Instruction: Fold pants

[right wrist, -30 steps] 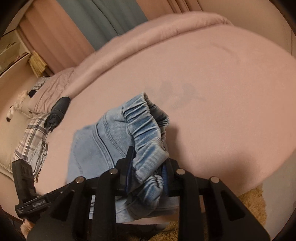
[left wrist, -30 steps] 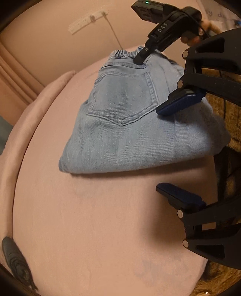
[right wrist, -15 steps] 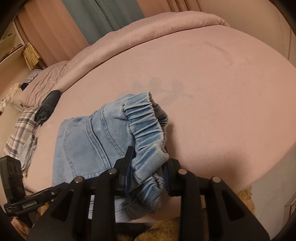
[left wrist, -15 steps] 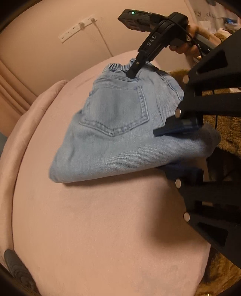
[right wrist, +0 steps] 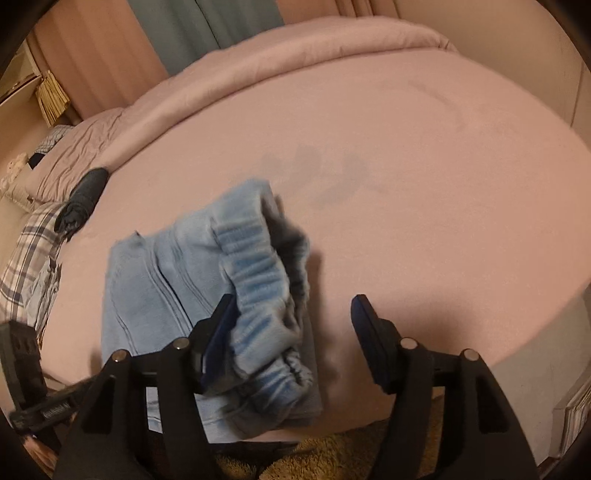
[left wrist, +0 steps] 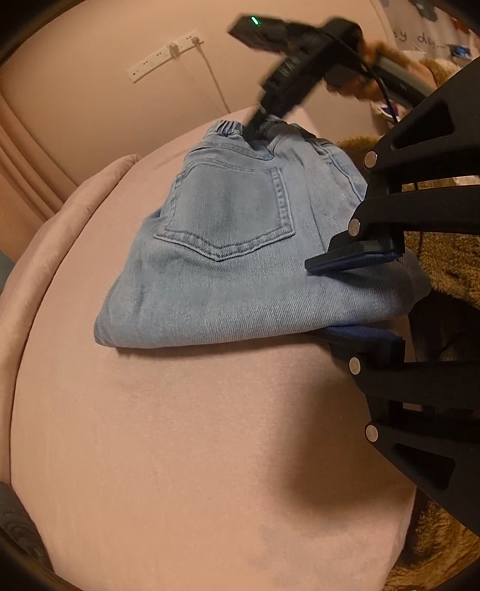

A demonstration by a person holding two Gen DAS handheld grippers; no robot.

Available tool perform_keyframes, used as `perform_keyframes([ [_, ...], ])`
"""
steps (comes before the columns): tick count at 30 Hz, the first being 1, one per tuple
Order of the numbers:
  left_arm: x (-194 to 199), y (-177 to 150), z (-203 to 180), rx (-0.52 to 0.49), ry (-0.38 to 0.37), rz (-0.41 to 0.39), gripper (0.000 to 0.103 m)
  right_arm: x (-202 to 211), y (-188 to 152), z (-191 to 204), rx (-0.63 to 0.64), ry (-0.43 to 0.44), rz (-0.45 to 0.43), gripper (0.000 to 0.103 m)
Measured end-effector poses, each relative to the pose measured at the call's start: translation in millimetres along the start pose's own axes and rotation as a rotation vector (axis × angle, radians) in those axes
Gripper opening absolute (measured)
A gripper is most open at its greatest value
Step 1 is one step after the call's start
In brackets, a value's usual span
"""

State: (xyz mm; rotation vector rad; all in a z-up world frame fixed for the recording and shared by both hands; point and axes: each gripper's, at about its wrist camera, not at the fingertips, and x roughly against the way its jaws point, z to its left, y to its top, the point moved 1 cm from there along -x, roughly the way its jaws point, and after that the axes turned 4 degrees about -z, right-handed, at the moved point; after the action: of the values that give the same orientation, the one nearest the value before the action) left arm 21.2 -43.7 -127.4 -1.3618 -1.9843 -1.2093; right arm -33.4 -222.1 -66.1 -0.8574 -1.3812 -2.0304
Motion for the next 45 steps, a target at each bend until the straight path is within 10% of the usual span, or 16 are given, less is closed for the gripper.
perform_keyframes([
  [6,5,-8,-4,-0.026,0.035,-0.024,0.028,21,40,61,0.158,0.116,-0.07,0.071],
  [14,4,-9,-9,-0.021,0.041,-0.029,0.026,-75,47,178,0.291,0.309,0.164,0.065],
  [20,5,-10,-10,-0.046,0.036,-0.031,0.025,-119,24,204,0.418,0.212,0.285,0.063],
  [26,11,-10,-10,-0.055,0.027,-0.048,0.024,-136,13,207,0.481,0.147,0.249,0.029],
  [33,31,-19,-20,-0.137,0.108,-0.123,0.023,-101,24,208,0.44,0.233,0.137,0.027],
  [45,13,-41,-24,-0.12,0.155,-0.087,0.023,-154,6,227,0.441,0.192,0.208,0.028],
])
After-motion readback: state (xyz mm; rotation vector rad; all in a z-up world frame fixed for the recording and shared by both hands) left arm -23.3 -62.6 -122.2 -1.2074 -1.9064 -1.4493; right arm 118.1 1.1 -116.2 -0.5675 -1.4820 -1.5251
